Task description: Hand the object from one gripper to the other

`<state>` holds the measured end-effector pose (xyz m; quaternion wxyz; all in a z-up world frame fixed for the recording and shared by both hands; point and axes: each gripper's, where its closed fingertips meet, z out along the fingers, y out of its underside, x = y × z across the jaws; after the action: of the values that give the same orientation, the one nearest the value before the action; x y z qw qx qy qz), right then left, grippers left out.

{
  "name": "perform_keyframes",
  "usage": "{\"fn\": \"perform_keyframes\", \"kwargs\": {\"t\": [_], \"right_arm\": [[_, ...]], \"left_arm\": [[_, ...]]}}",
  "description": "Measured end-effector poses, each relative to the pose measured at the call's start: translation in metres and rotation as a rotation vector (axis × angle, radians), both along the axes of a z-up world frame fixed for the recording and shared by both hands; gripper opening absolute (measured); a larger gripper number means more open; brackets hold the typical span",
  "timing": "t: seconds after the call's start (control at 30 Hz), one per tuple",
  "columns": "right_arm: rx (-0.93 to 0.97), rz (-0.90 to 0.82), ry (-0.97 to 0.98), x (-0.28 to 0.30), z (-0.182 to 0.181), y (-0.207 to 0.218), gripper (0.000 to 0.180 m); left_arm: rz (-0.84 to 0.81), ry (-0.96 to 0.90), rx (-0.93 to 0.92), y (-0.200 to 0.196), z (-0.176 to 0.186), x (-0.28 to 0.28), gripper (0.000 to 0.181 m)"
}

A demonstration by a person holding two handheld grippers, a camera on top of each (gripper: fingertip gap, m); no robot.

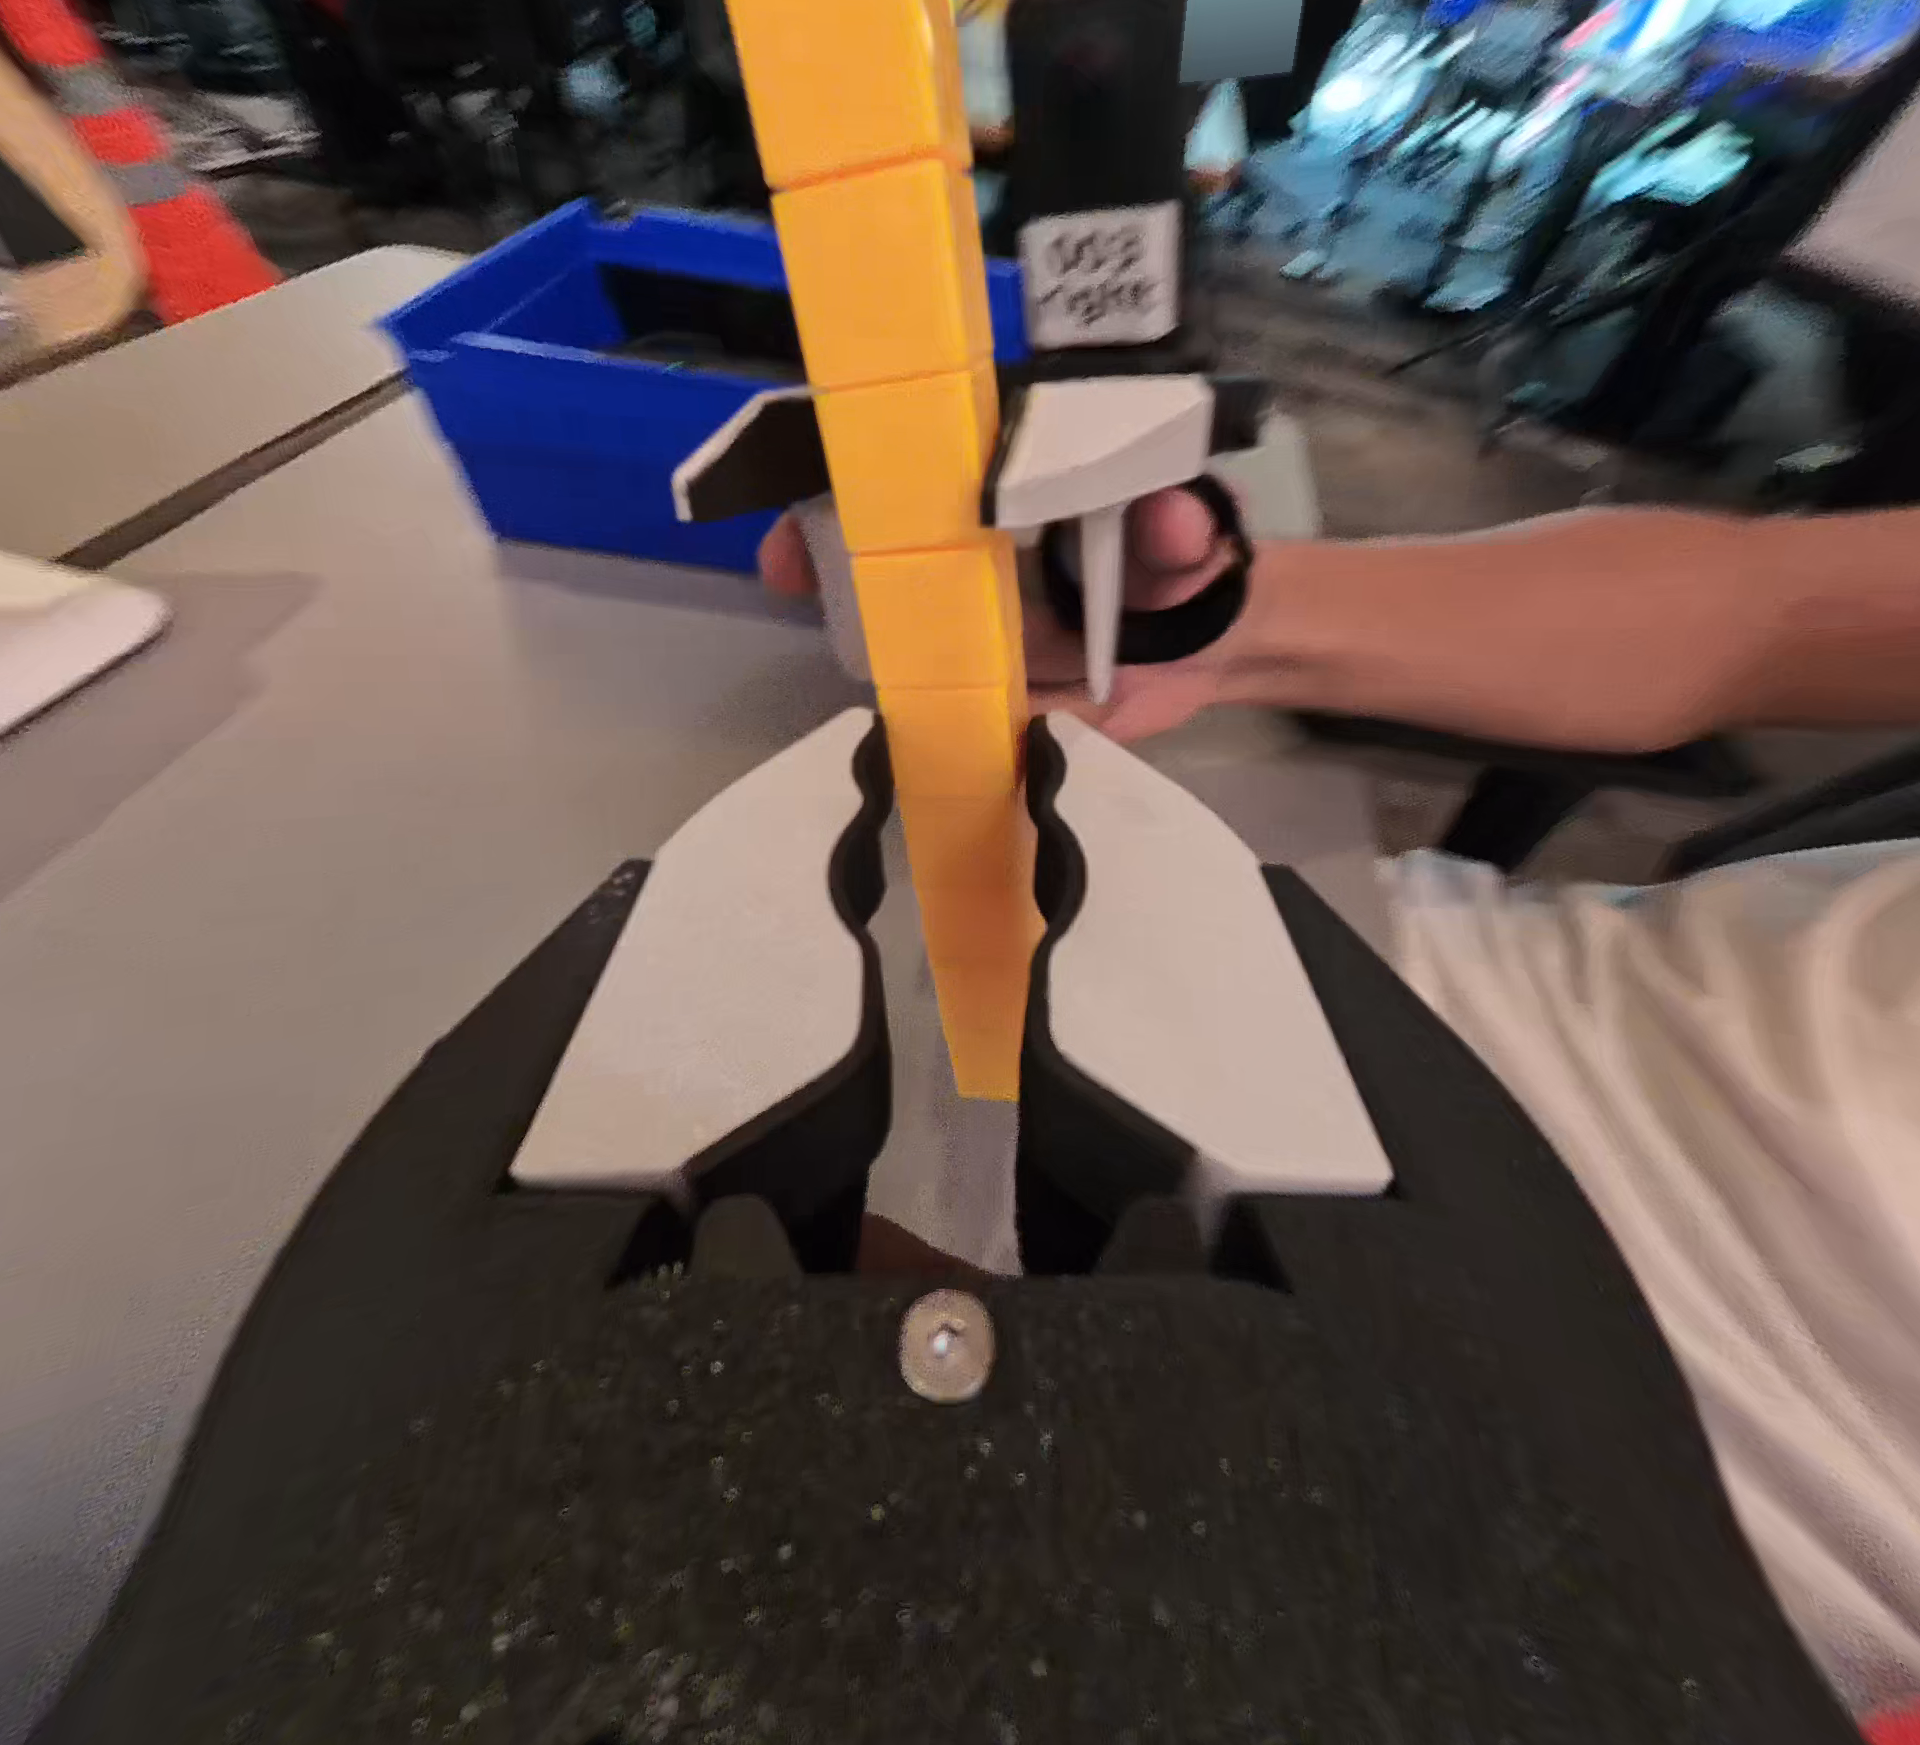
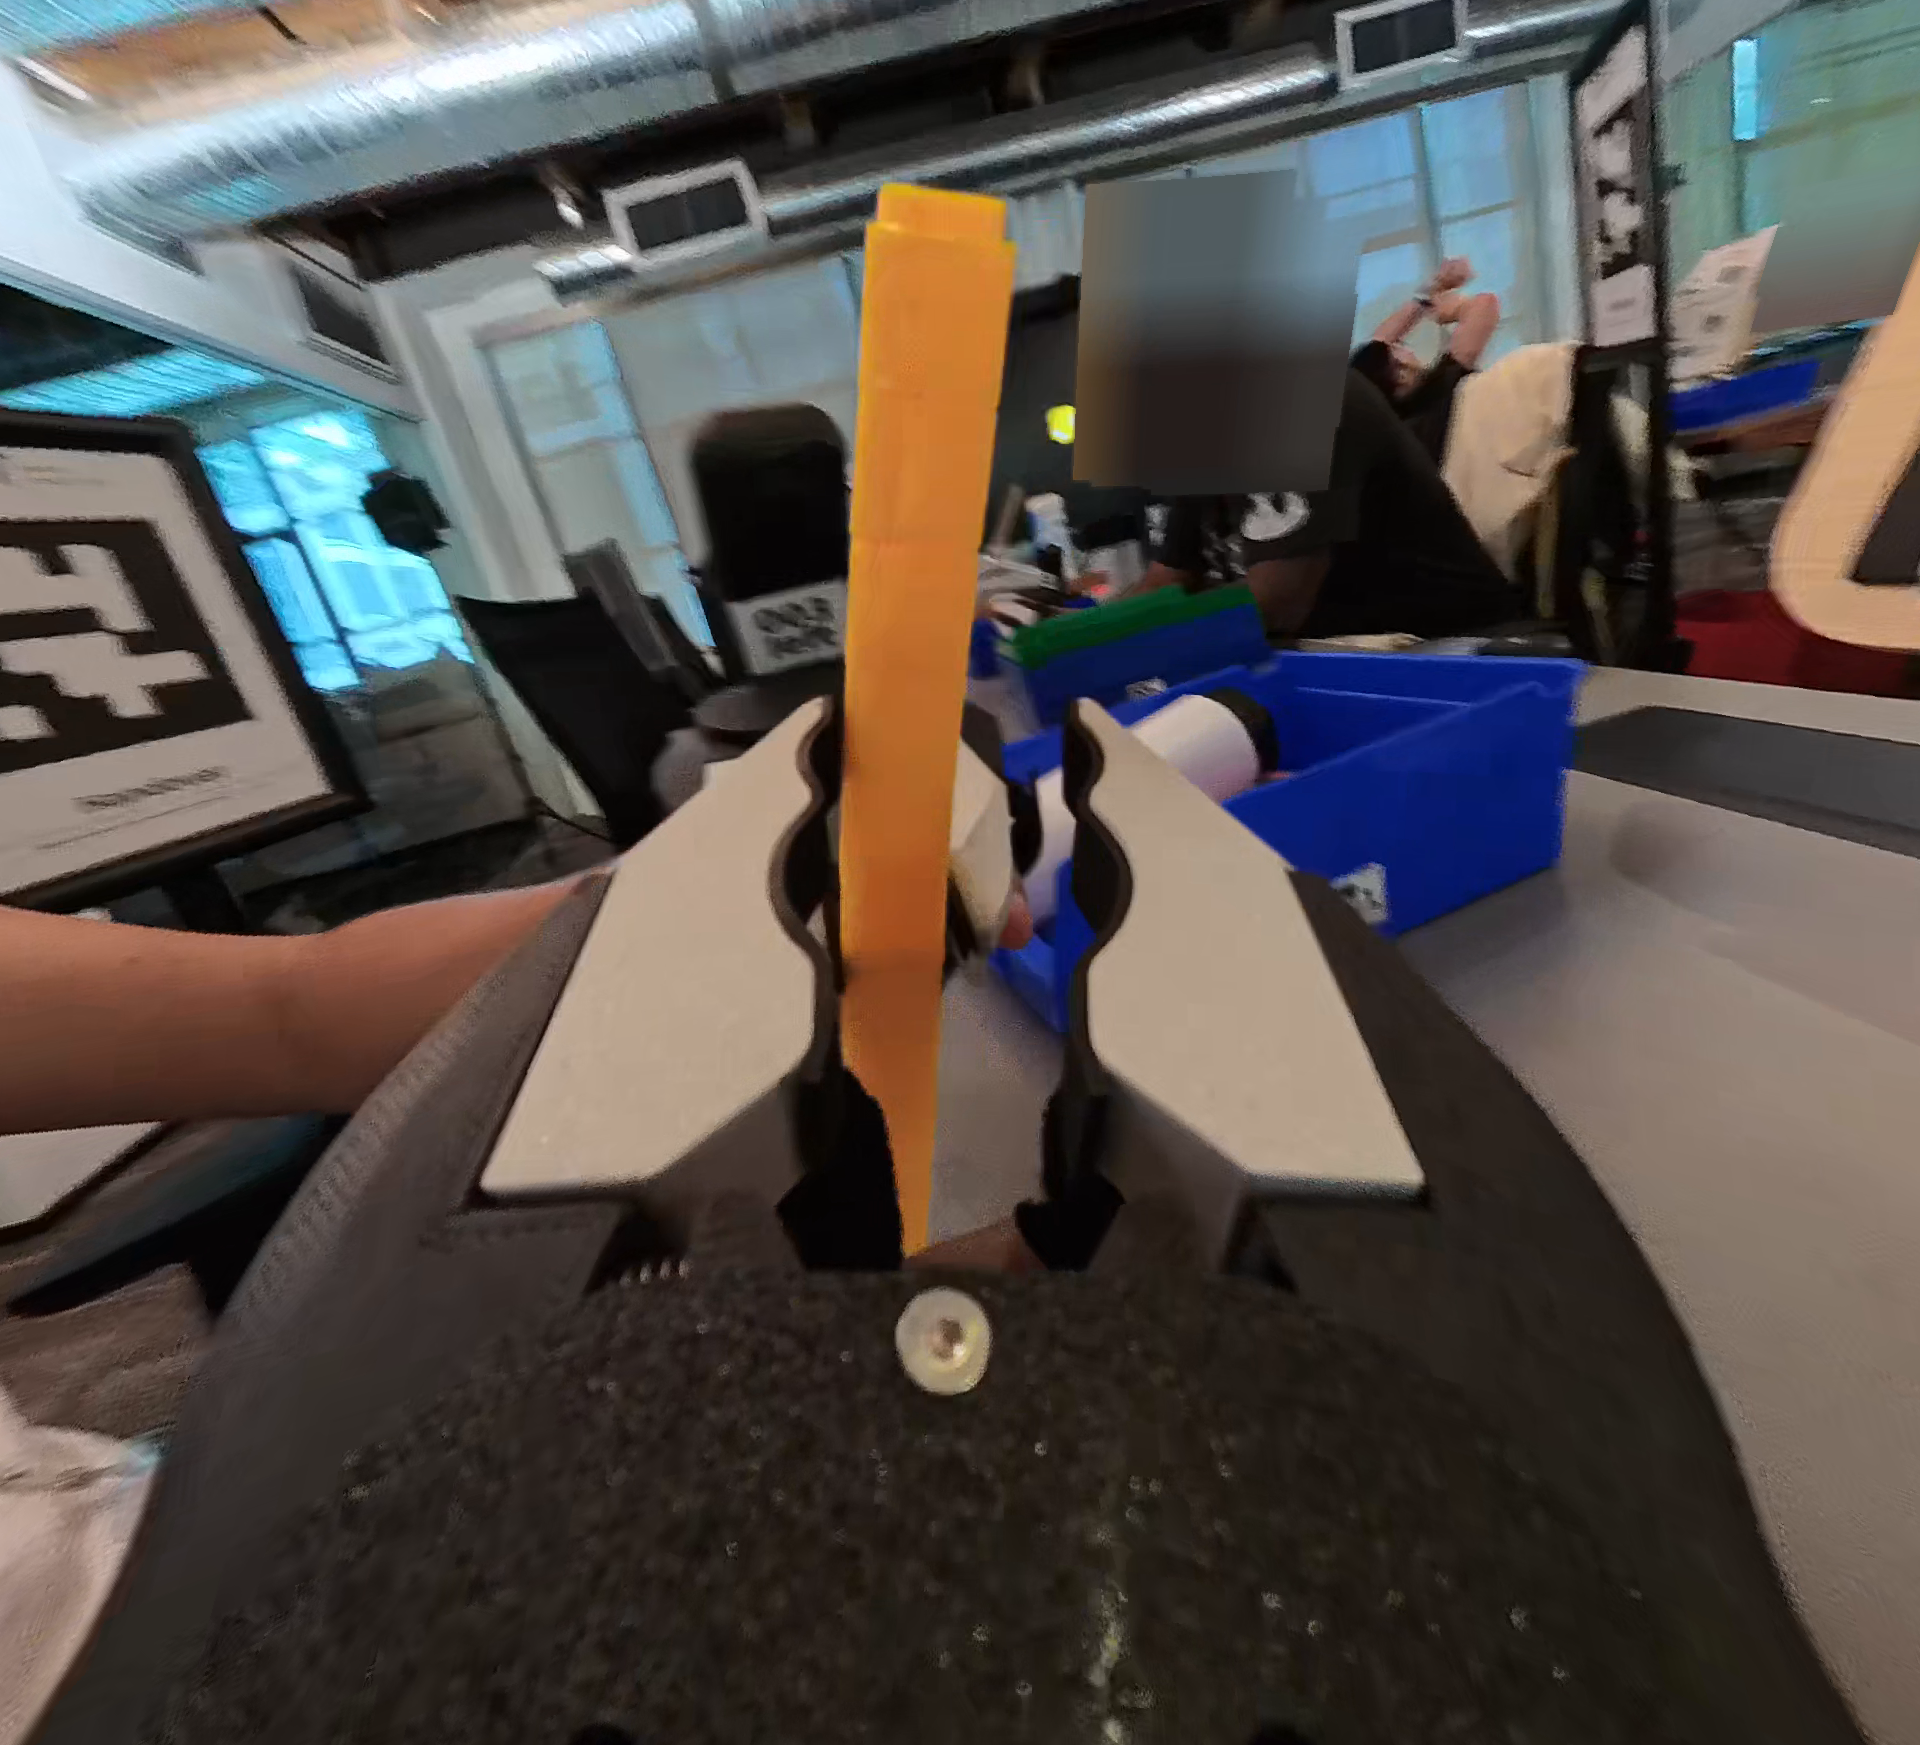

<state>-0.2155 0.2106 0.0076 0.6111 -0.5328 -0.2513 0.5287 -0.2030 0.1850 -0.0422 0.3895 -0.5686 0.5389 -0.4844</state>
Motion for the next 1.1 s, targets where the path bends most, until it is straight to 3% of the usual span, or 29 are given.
{"fn": "perform_keyframes", "kwargs": {"t": [0.17, 0.27, 0.4, 0.53, 0.6, 0.67, 0.83, 1.03, 1.1], "right_arm": [[-0.089, 0.375, 0.132, 0.001, 0.018, -0.039, 0.050], [-0.110, 0.561, 0.184, 0.003, 0.029, -0.063, 0.050], [-0.078, 0.607, 0.129, -0.014, 0.028, -0.078, 0.052], [-0.057, 0.684, 0.075, -0.036, 0.016, -0.095, 0.052], [-0.029, 0.687, 0.094, -0.041, 0.020, -0.098, 0.043], [0.025, 0.689, 0.108, -0.041, 0.024, -0.103, 0.022], [0.037, 0.590, 0.098, -0.032, 0.025, -0.086, 0.021], [-0.066, 0.247, 0.007, -0.004, 0.001, -0.018, 0.020], [-0.127, 0.058, -0.041, 0.013, -0.014, 0.015, 0.020]], "left_arm": [[-0.371, -0.302, -0.289, -0.042, 0.044, -0.028, 0.023], [-0.579, -0.387, -0.414, -0.064, 0.057, -0.046, 0.023], [-0.768, -0.338, -0.462, -0.091, 0.051, -0.056, 0.023], [-0.814, -0.337, -0.502, -0.099, 0.054, -0.052, 0.023], [-0.826, -0.327, -0.512, -0.102, 0.053, -0.050, 0.023], [-0.821, -0.310, -0.514, -0.103, 0.049, -0.048, 0.024], [-0.685, -0.331, -0.489, -0.085, 0.049, -0.039, 0.026], [-0.183, -0.310, -0.248, -0.021, 0.043, -0.017, 0.046], [0.002, -0.182, -0.137, 0.002, 0.030, -0.007, 0.066]]}}
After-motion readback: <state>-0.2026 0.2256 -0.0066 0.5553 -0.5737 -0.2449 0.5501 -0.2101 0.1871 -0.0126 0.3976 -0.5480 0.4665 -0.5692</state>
